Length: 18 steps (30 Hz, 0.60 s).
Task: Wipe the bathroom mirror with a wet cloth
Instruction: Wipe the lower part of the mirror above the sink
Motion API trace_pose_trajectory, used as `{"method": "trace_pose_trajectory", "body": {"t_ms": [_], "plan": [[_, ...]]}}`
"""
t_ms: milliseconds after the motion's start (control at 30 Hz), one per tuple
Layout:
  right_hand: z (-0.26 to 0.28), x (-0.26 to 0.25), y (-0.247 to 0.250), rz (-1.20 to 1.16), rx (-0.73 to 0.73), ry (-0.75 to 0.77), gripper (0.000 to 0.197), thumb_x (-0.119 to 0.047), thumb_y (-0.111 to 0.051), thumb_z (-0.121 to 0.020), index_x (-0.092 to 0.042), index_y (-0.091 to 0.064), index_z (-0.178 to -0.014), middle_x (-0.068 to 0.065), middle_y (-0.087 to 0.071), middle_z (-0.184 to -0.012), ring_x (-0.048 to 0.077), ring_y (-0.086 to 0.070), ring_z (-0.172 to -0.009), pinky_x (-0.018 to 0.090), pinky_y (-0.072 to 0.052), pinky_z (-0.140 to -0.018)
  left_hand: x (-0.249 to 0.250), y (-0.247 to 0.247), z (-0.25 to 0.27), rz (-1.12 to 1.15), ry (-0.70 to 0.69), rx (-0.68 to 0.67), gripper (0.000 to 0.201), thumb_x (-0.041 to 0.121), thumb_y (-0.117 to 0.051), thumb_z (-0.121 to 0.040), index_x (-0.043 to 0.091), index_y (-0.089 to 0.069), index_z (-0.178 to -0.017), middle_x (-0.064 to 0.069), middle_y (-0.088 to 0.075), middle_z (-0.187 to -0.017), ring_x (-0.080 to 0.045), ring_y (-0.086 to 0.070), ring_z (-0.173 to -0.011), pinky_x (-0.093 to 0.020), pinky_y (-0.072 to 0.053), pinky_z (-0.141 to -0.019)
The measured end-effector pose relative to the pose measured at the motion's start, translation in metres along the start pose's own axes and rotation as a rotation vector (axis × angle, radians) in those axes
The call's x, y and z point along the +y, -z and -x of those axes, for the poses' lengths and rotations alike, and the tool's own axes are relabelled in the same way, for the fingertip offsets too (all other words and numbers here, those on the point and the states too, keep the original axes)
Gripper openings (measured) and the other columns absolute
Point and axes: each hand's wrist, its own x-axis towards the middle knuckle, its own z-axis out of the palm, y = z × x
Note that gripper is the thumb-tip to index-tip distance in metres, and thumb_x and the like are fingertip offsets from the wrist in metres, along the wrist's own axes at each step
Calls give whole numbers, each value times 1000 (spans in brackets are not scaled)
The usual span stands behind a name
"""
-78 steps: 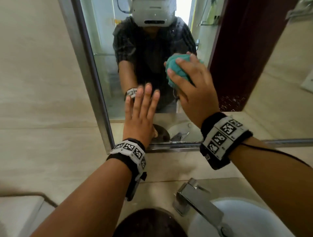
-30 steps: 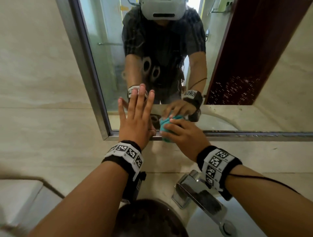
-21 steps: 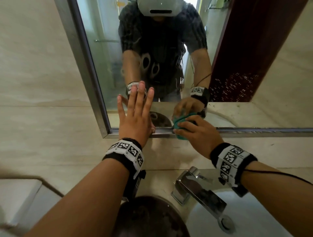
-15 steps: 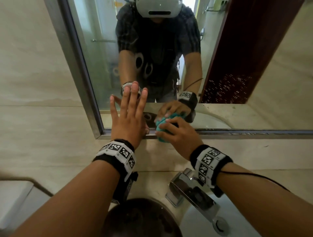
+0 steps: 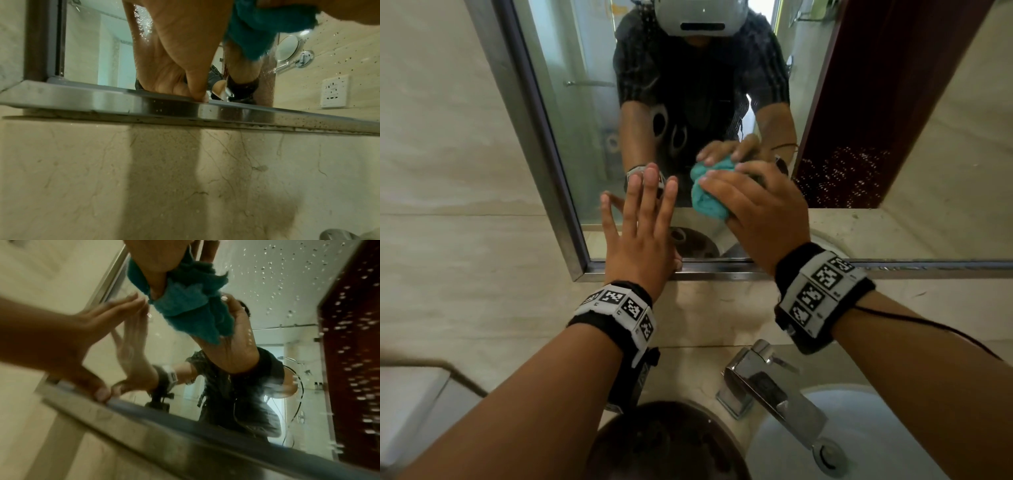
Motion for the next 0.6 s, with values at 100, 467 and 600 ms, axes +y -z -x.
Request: {"method": "trace_pose_trajectory", "body": {"t_ms": [100,467,600], "plan": [[15,0,-10,26,9,-8,41,-29,-65,-84,-23,-50,-122,3,-56,-125,26,-47,-108,42,-51,-84,-3,-1,0,4,-7,-27,103,50,-51,-86,17,27,-144,-7,43,-144,-24,33,-136,-57,5,-112],[61,-20,-10,-29,-182,-35,38,-33,-66,-83,-21,-52,-115,8,-38,-119,26,-43,-108,44,-50,-87,0,1,0,16,2,-42,98,41,-52,-89,17,25,-145,-8,34,-148,-28,21,-140,-58,6,-112],[49,-25,-16,-40,-235,-128,51,-26,-75,-76,-22,-50,-120,0,-40,-115,18,-42,-105,42,-51,-85,0,0,0,14,6,-53,98,42,-50,-89,17,27,-144,-8,37,-147,-26,28,-138,-58,8,-112]]}}
